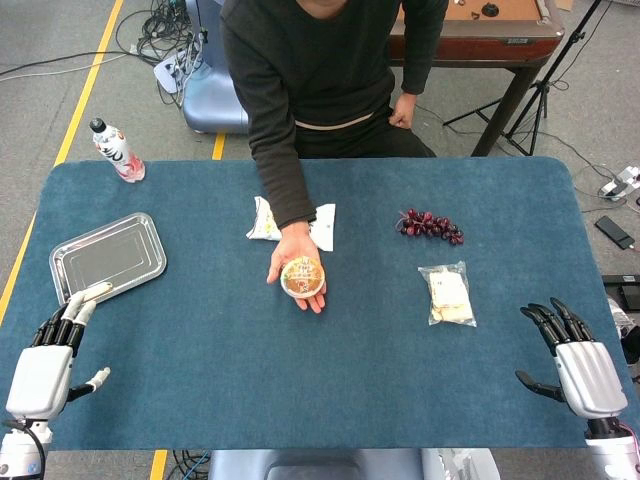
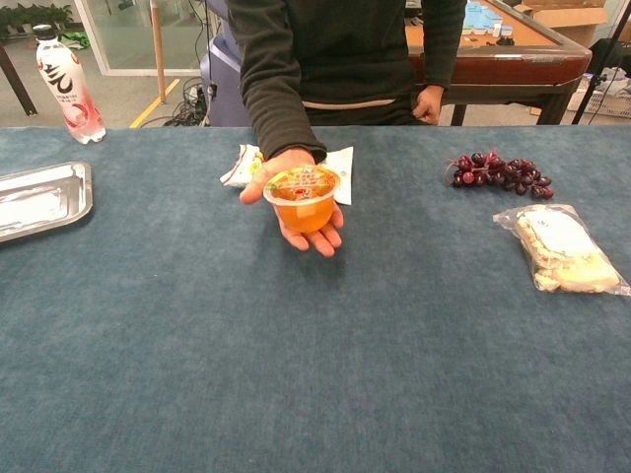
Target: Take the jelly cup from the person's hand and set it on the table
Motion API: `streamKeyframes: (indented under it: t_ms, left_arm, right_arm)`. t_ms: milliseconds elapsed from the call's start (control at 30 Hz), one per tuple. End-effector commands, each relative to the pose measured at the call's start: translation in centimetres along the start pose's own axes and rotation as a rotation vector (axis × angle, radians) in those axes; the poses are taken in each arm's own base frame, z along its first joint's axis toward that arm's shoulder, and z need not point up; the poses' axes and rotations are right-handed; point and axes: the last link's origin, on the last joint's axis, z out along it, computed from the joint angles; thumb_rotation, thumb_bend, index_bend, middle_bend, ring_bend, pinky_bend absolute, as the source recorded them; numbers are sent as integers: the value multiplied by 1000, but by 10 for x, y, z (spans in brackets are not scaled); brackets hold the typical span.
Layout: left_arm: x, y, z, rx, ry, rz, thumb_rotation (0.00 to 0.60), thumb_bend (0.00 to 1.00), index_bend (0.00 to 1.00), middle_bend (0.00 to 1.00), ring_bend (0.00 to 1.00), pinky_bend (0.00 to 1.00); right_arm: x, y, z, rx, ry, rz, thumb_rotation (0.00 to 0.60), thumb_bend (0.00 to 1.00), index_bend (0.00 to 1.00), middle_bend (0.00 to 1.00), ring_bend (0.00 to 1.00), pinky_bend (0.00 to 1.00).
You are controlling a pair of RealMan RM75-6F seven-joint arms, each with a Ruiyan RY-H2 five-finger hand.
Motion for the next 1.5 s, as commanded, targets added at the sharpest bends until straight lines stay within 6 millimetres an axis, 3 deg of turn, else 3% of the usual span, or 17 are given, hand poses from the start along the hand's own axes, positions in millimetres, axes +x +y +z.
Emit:
streamKeyframes:
  t_ms: [33, 433, 733, 1133, 1500]
  left_arm:
    - [0, 0, -1, -3, 1, 0, 600, 172, 0, 0, 36, 123]
    - [1, 4, 7, -39, -9, -10, 600, 173, 0, 0, 36, 123]
    - [5, 24, 56, -243, -63, -113, 600, 172, 0, 0, 36, 123]
    - [6, 96, 139, -565, -182, -148, 600, 173, 0, 0, 35, 121]
    - [-8, 175, 190, -732, -294, -78, 600, 173, 0, 0, 28, 113]
  right_arm:
    - [0, 0, 0, -1, 0, 3, 600, 112, 148, 150, 0, 163]
    - [4, 2, -3, -2, 25, 2, 600, 112, 148, 150, 0, 163]
    - [14, 1, -3, -2, 55, -15, 600, 112, 148, 150, 0, 163]
    - [19, -4, -3, -7, 64, -30, 600, 111, 148, 150, 0, 164]
    - [15, -7, -4, -14, 39, -37, 600, 112, 148, 150, 0, 163]
